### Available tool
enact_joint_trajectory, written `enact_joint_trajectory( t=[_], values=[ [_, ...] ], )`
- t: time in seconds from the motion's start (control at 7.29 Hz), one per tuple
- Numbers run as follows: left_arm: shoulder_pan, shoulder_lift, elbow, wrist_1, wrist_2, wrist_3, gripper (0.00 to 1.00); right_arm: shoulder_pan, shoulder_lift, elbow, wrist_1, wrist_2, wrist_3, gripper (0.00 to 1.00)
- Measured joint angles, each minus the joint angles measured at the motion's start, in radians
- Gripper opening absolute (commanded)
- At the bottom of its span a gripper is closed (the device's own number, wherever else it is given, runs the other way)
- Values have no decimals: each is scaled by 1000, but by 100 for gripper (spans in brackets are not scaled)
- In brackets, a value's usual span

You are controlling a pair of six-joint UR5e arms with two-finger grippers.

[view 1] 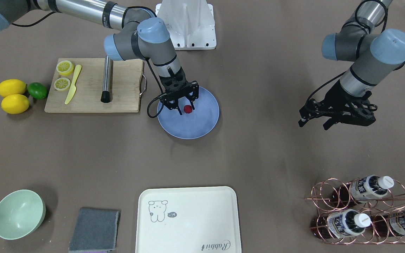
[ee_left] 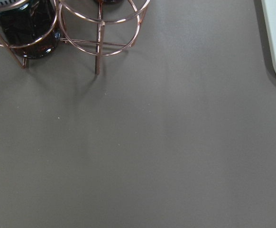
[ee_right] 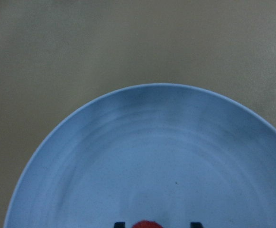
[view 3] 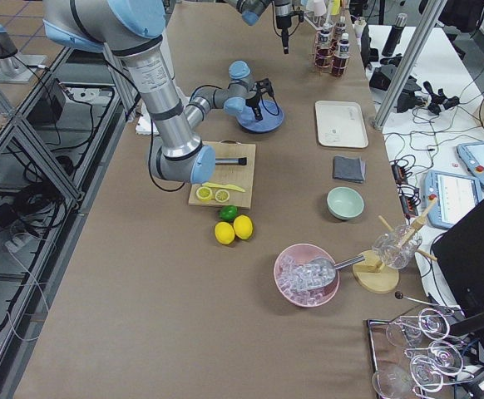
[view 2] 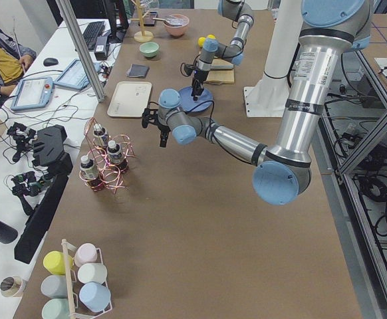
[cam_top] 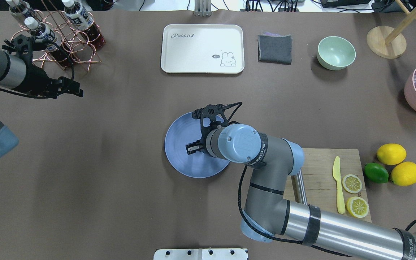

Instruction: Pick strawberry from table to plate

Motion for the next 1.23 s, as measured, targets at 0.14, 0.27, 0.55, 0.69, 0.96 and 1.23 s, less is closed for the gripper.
enact_joint_trajectory(
  t=[0.14,0.27,0.55,0.69,0.96,1.23],
  values=[
    [-1,0,0,1,-3,1,97,-2,0,1,0,-12,0,99],
    [-13,-1,-3,2,-10,6,97,5,0,10,0,-17,0,99],
    [-107,18,-34,6,-50,69,97,76,-38,79,1,-18,-6,100],
    [-167,55,-60,8,-62,127,97,135,-90,147,1,-8,-15,100],
    [-272,136,-81,10,-75,281,97,314,-189,213,3,102,-100,100],
    [-398,191,-82,12,-121,415,97,555,-310,211,8,316,-283,100]
  ],
)
